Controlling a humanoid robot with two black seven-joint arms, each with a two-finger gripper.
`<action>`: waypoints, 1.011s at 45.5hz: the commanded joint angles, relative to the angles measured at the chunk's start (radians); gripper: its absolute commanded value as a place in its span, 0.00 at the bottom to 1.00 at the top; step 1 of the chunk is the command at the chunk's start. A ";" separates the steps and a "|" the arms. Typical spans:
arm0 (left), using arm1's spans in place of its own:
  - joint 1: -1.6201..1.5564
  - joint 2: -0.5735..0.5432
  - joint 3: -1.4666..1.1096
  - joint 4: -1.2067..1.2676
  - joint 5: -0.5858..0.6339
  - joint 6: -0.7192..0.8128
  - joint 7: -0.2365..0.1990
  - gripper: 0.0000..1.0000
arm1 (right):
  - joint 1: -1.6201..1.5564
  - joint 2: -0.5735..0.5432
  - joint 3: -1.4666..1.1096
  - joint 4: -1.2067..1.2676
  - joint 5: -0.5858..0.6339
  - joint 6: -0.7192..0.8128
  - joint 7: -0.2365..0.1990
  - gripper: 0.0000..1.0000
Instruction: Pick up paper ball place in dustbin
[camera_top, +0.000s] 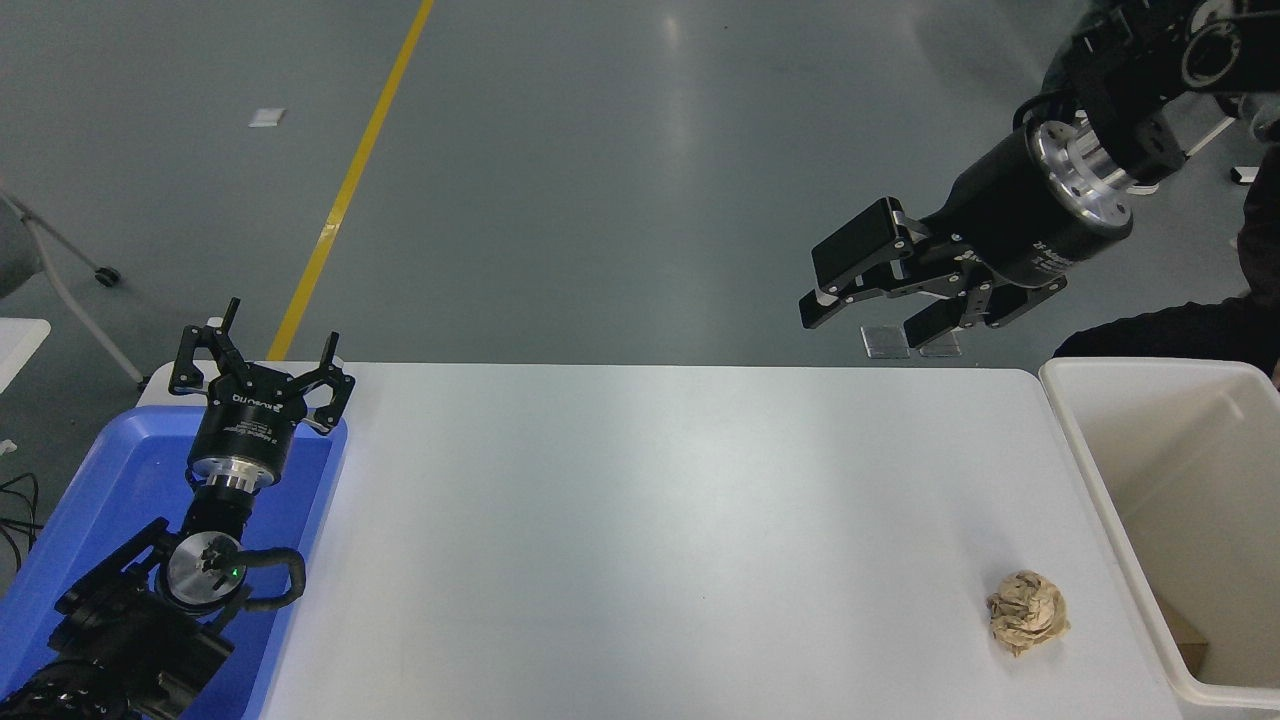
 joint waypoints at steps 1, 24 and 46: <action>0.001 0.000 -0.003 -0.001 -0.002 0.000 0.001 1.00 | -0.008 0.008 0.001 -0.004 -0.004 0.002 -0.003 1.00; -0.002 0.000 0.001 -0.001 0.000 0.005 -0.001 1.00 | -0.333 -0.077 0.019 -0.050 -0.225 0.002 -0.002 1.00; -0.002 0.000 0.001 0.001 0.000 0.005 -0.001 1.00 | -0.998 -0.342 0.289 -0.309 -0.757 -0.304 0.000 1.00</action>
